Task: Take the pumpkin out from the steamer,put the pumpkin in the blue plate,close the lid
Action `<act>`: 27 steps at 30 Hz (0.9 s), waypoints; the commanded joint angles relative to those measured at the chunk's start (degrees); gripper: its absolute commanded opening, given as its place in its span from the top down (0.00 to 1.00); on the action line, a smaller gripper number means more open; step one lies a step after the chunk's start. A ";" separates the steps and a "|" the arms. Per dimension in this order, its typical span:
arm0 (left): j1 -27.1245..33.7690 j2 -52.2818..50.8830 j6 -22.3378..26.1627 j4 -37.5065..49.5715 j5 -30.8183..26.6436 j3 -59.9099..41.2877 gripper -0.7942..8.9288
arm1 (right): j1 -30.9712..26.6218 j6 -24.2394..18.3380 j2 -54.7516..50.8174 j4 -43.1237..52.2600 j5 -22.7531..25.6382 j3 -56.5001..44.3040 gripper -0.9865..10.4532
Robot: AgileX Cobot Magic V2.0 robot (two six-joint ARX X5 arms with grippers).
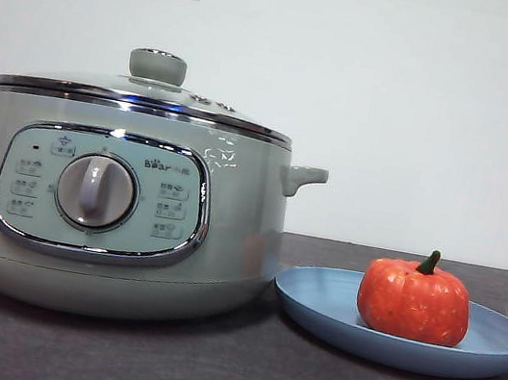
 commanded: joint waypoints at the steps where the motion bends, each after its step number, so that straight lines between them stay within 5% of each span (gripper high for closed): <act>1: 1.53 -3.02 1.84 -1.66 -0.74 -0.46 0.92 | 0.04 0.66 0.04 -1.36 0.13 -0.42 0.93; 6: 12.55 -11.37 2.45 6.38 6.60 -5.40 0.92 | 0.04 0.66 0.04 -4.57 0.20 -0.42 0.93; 15: 28.52 -23.54 1.07 27.10 10.71 -29.83 0.92 | 0.04 0.68 0.07 -8.17 0.22 -0.42 0.93; 20: 31.02 -23.54 -3.30 29.55 10.71 -40.24 0.92 | 0.04 0.68 0.04 -8.17 0.17 -0.42 0.93; 27: 30.99 -23.39 -3.58 29.88 11.87 -40.70 0.92 | 0.04 0.68 0.04 -8.17 0.17 -0.39 0.93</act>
